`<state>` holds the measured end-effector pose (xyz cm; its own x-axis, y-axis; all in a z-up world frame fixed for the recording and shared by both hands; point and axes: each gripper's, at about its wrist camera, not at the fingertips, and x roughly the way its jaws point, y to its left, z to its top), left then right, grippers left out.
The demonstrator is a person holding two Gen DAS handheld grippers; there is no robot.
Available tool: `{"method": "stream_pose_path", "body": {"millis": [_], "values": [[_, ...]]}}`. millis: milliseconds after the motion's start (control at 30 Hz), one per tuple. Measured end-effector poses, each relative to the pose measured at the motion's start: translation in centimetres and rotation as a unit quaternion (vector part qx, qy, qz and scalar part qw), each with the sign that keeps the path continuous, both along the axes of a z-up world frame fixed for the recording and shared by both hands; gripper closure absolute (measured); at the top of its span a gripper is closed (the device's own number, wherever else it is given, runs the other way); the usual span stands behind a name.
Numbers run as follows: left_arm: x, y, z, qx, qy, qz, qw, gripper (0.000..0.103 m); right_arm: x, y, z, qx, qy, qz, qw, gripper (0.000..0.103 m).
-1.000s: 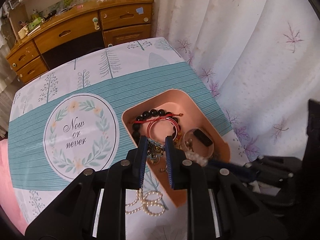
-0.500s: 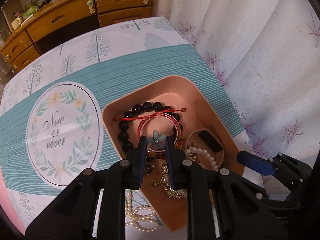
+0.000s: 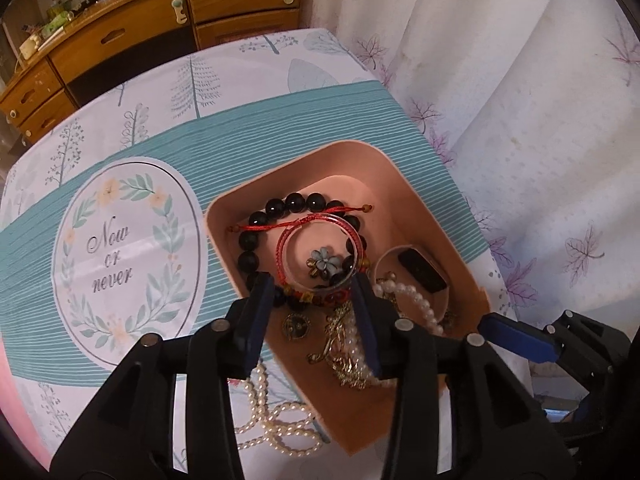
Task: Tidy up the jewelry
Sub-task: 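Carry the pearl necklace and gold brooch into the pink box and release both, then withdraw both tools from the box toward the remaining pearl necklace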
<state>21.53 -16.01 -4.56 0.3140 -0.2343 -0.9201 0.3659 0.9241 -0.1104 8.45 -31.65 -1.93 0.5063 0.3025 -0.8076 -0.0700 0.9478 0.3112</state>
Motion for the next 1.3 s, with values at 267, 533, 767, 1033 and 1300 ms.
{"method": "stream_pose_path", "body": {"millis": [267,533,767,1033,1300], "values": [[-2.6,2.6,1.7,0.011,-0.011,-0.007,0.9999,0.066,-1.4,2.3,0.5,-0.014,0.000,0.023,1.000,0.065],[-5.6,6.7,1.6,0.024,-0.005,-0.014,0.9996,0.065,-3.4,5.6,0.4,-0.038,0.001,0.064,0.997,0.065],[-8.7,8.4,-0.9,0.028,0.027,-0.034,0.9987,0.065,-5.2,8.4,-0.9,-0.064,0.008,0.091,0.994,0.065],[-10.7,8.0,-3.3,0.018,0.049,-0.055,0.9971,0.065,-6.2,9.9,-3.7,-0.081,0.027,0.092,0.992,0.065],[-9.8,6.6,-4.2,0.022,0.039,-0.056,0.9975,0.064,-6.1,9.6,-5.5,-0.083,0.038,0.082,0.992,0.065]]}}
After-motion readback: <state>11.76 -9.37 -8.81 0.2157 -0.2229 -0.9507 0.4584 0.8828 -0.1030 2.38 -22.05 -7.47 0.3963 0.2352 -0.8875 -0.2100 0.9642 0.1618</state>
